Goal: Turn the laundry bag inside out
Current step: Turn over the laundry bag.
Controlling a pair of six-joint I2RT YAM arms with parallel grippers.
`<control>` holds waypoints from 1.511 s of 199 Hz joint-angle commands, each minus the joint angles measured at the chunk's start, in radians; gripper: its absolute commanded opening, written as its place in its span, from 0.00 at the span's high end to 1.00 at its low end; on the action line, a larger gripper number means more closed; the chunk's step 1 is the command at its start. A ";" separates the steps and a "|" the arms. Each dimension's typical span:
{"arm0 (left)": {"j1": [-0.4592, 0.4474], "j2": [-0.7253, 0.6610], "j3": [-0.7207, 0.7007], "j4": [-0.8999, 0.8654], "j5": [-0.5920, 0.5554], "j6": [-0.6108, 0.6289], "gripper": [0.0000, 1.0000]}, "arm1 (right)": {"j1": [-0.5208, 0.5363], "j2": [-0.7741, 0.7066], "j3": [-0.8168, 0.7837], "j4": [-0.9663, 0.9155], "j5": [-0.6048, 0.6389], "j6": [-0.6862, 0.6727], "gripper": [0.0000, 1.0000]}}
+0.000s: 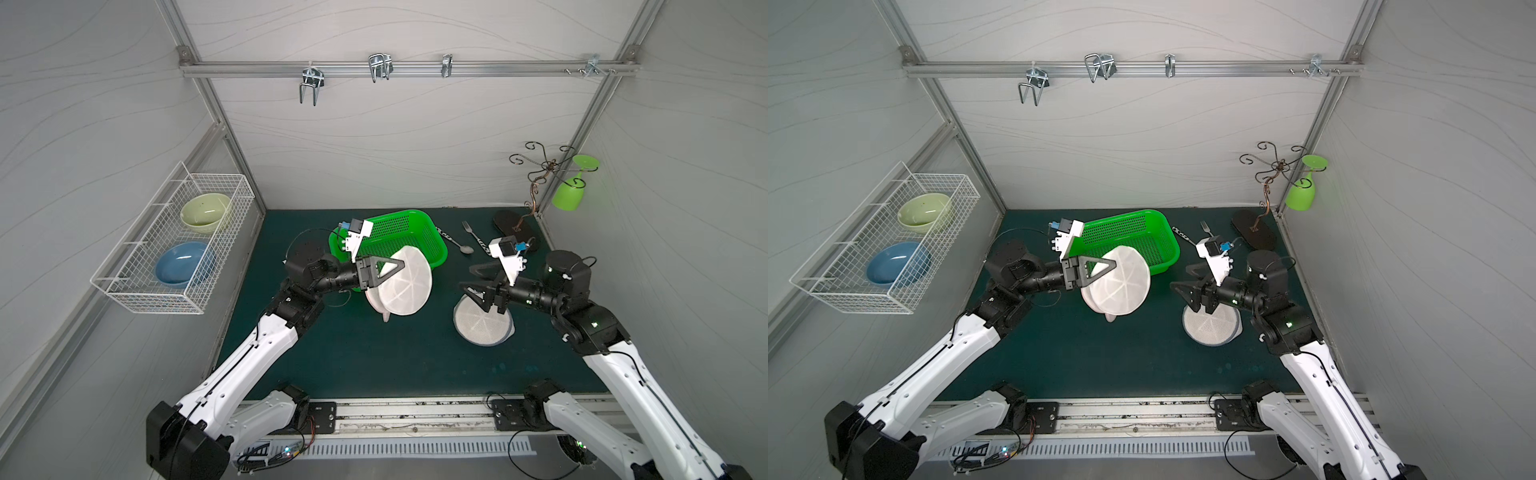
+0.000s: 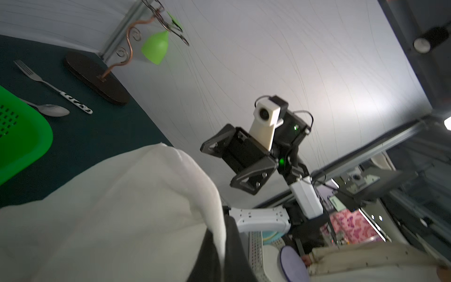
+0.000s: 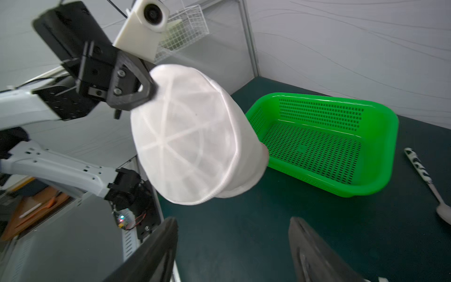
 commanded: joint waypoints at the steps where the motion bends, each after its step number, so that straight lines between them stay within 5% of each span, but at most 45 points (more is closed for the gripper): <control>1: -0.007 -0.005 0.121 -0.297 0.189 0.516 1.00 | 0.000 0.044 0.052 -0.074 -0.268 -0.056 0.24; 23: -0.015 0.025 0.204 -0.489 0.237 0.715 1.00 | 0.010 0.075 0.051 -0.055 -0.299 -0.078 0.24; 115: -0.061 0.070 0.185 -0.307 0.301 0.602 1.00 | 0.113 0.197 0.058 0.106 -0.319 0.028 0.34; 172: -0.060 0.096 0.190 -0.323 0.262 0.593 1.00 | 0.142 0.209 0.036 0.178 -0.401 0.073 0.69; 186: -0.061 0.100 0.195 -0.345 0.229 0.607 1.00 | 0.142 0.200 0.012 0.237 -0.409 0.129 0.86; 193: -0.060 0.098 0.197 -0.361 0.199 0.621 1.00 | 0.142 0.194 0.003 0.256 -0.401 0.149 1.00; 224: -0.060 0.042 0.193 -0.412 -0.073 0.697 0.66 | 0.145 0.184 -0.017 0.270 -0.309 0.281 1.00; 244: -0.061 -0.046 0.143 -0.382 -0.431 0.737 0.42 | 0.153 0.179 -0.002 0.192 -0.104 0.398 1.00; 266: -0.060 -0.139 0.095 -0.378 -0.840 0.786 0.41 | 0.155 0.200 0.060 0.033 0.139 0.552 1.00; 300: -0.118 -0.206 0.061 -0.409 -0.888 0.919 0.41 | 0.163 0.266 0.147 -0.060 0.302 0.730 1.00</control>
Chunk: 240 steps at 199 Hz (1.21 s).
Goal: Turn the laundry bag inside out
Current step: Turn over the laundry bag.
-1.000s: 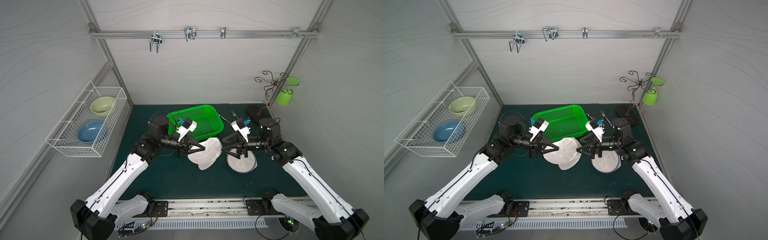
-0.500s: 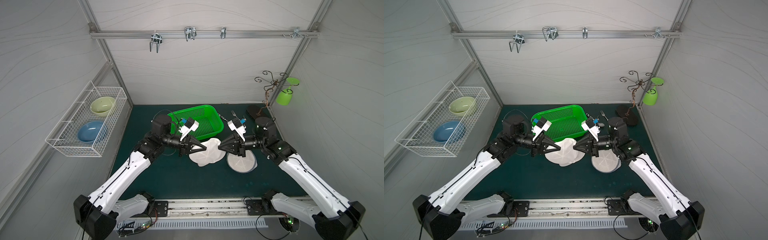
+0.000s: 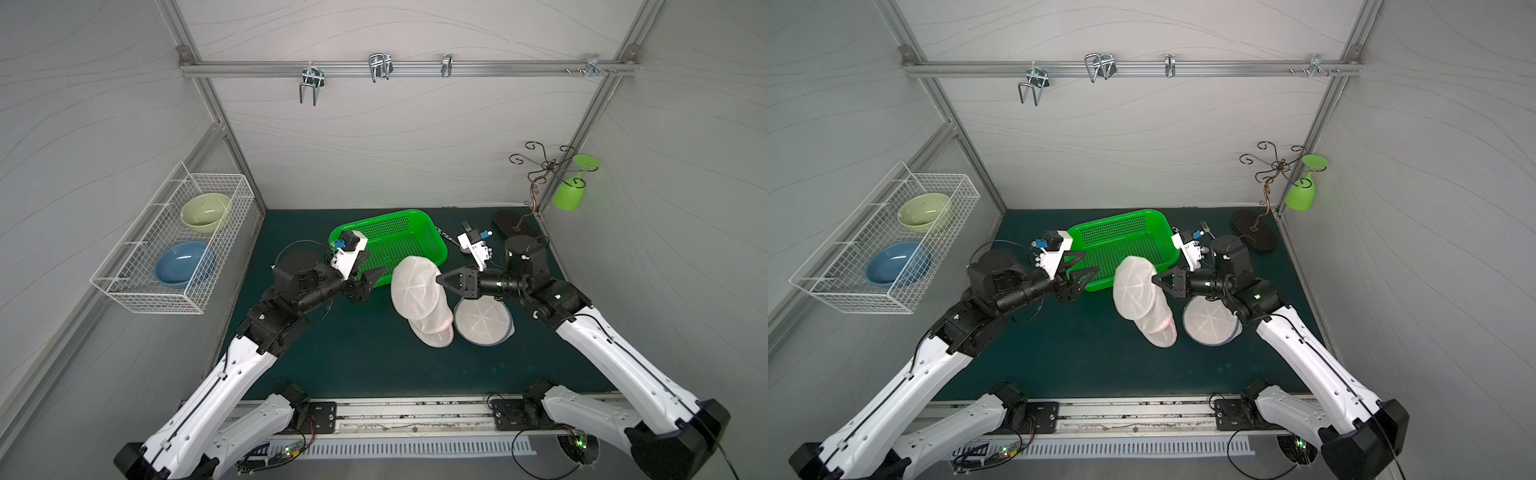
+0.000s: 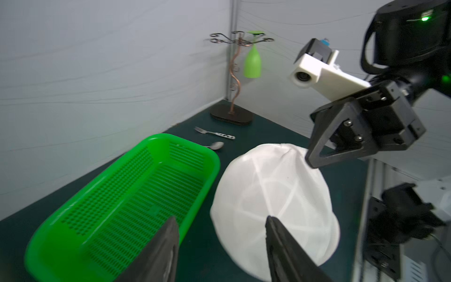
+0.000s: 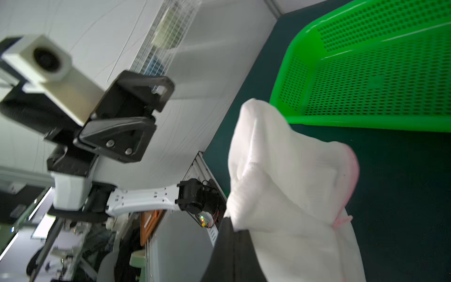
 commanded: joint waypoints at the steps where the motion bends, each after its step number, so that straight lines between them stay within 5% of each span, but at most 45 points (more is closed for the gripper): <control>1: -0.056 -0.028 -0.016 0.013 -0.180 0.131 0.41 | 0.012 0.036 0.067 -0.084 0.187 0.180 1.00; 39: -0.248 0.005 -0.067 0.044 -0.117 0.316 0.38 | 0.057 0.098 0.166 -0.094 0.254 0.234 1.00; 107: -0.264 0.160 -0.046 0.163 -0.066 0.339 0.34 | 0.102 0.093 0.218 -0.101 0.288 0.255 1.00; 155: -0.265 0.216 -0.042 0.230 -0.046 0.279 0.33 | 0.147 0.100 0.247 -0.074 0.307 0.242 1.00; 186: -0.265 0.250 -0.057 0.334 -0.068 0.185 0.21 | 0.162 0.102 0.247 -0.046 0.316 0.253 1.00; 226: -0.264 0.311 -0.040 0.415 -0.108 0.077 0.23 | 0.170 0.102 0.250 -0.007 0.371 0.327 1.00; 240: -0.265 0.334 -0.031 0.429 -0.137 0.065 0.32 | 0.173 0.103 0.251 0.015 0.381 0.355 1.00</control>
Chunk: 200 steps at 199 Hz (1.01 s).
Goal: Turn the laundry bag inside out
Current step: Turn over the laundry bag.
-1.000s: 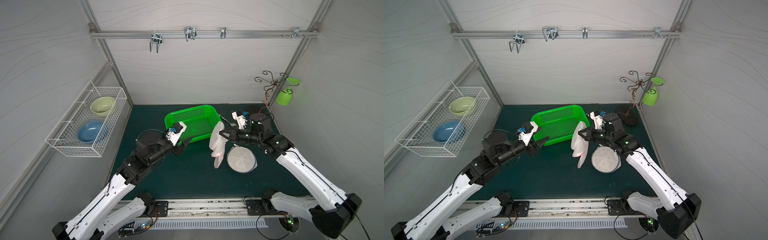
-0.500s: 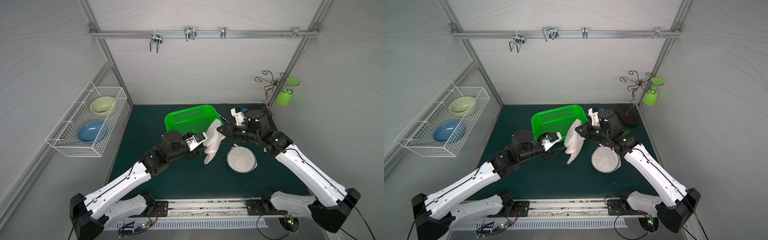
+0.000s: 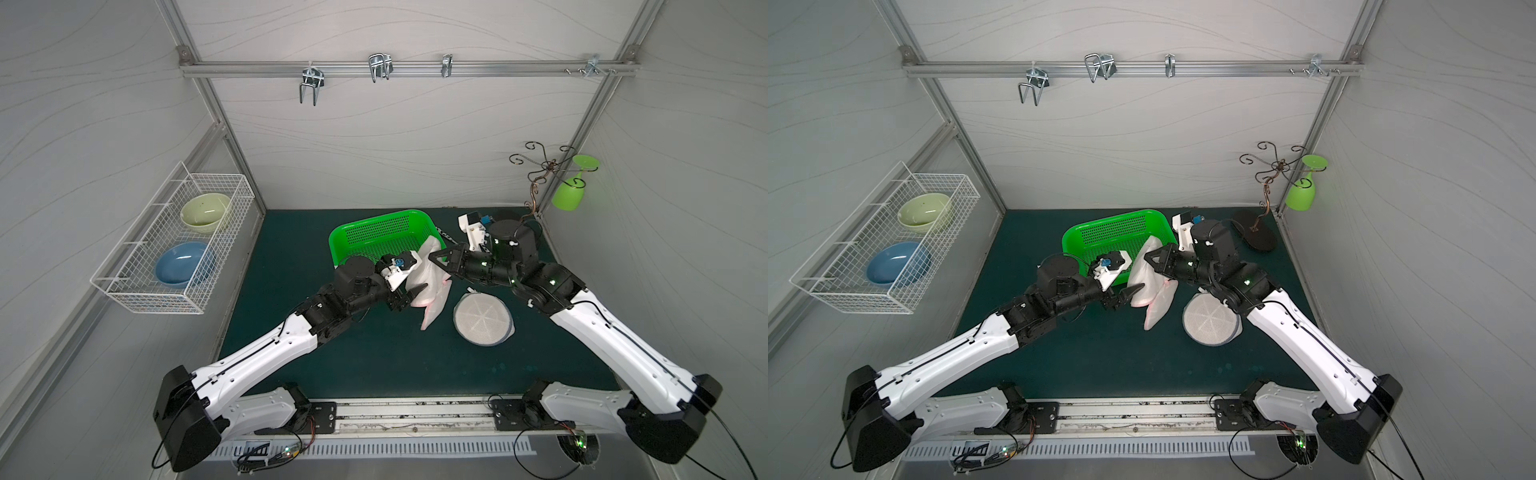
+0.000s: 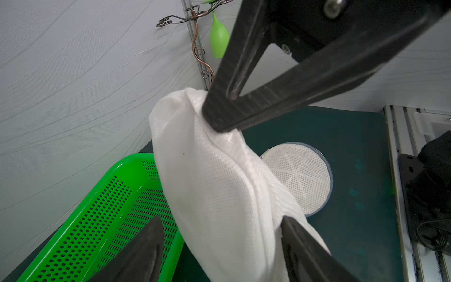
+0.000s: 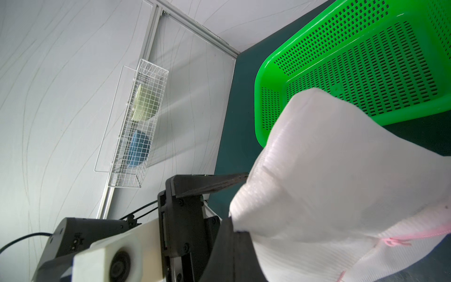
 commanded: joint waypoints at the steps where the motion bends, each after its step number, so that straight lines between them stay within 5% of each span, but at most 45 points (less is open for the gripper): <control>1: -0.002 0.033 0.042 0.116 -0.053 -0.070 0.33 | 0.011 -0.005 0.032 0.074 0.041 0.062 1.00; 57: -0.002 0.018 0.053 0.072 -0.097 -0.035 1.00 | 0.011 -0.024 0.029 0.072 0.076 0.044 1.00; 82: 0.004 -0.001 0.074 0.010 -0.063 -0.037 1.00 | -0.041 -0.046 0.027 0.031 0.049 -0.034 0.75; 117: 0.120 -0.022 0.152 -0.154 0.118 -0.177 1.00 | -0.229 -0.096 0.073 -0.145 -0.069 -0.328 0.44; 163: 0.259 -0.049 0.185 -0.241 0.287 -0.388 1.00 | -0.305 -0.248 -0.027 -0.280 -0.494 -0.768 0.44; 183: 0.282 -0.060 0.169 -0.188 0.354 -0.485 1.00 | -0.302 -0.320 -0.173 -0.186 -0.660 -0.699 0.44; 200: 0.282 -0.065 0.163 -0.144 0.379 -0.539 1.00 | -0.293 -0.351 -0.289 -0.019 -0.671 -0.529 0.44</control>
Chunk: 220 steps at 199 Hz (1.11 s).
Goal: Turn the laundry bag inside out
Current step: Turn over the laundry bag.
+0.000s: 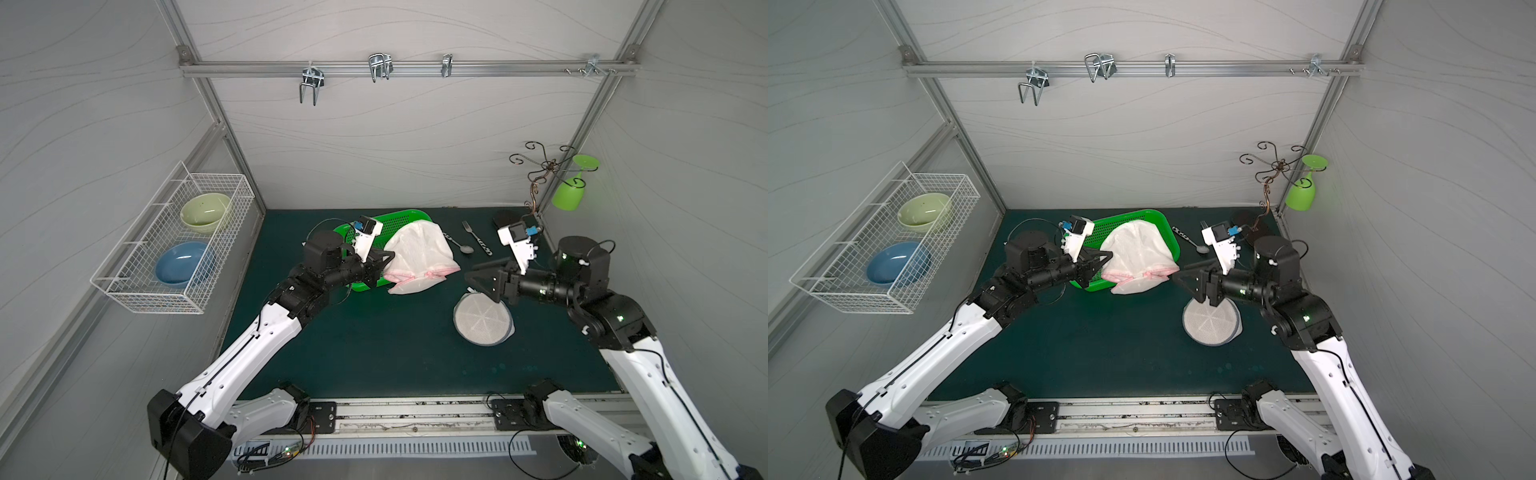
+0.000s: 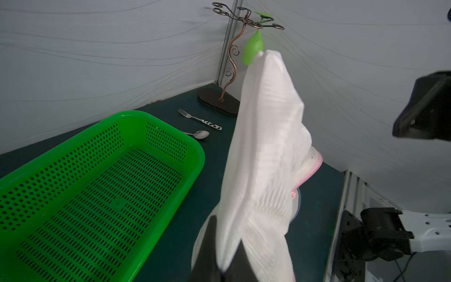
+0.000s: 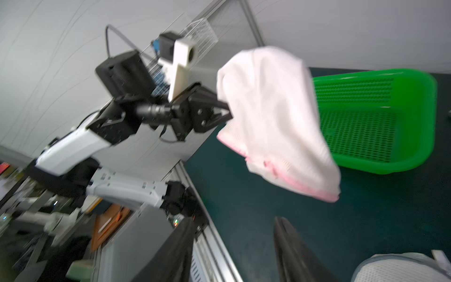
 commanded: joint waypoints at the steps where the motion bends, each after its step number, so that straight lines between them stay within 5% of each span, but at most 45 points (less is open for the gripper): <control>1: 0.006 -0.022 0.023 0.094 0.109 -0.146 1.00 | 0.012 -0.019 -0.134 0.154 -0.167 0.099 0.44; 36: 0.008 -0.016 0.026 0.123 0.122 -0.182 1.00 | 0.053 0.007 -0.215 0.340 -0.033 0.334 0.44; 125: 0.008 0.002 0.000 0.132 0.148 -0.171 1.00 | 0.115 0.081 -0.191 0.494 0.204 0.447 0.45; 177: 0.007 0.011 -0.023 0.130 0.166 -0.153 1.00 | 0.129 0.135 -0.161 0.548 0.260 0.494 0.65; 208: 0.007 0.014 -0.028 0.122 0.135 -0.146 1.00 | 0.140 0.146 -0.162 0.557 0.248 0.492 0.91; 220: 0.007 0.013 -0.028 0.119 0.099 -0.147 0.82 | 0.144 0.148 -0.159 0.558 0.248 0.494 1.00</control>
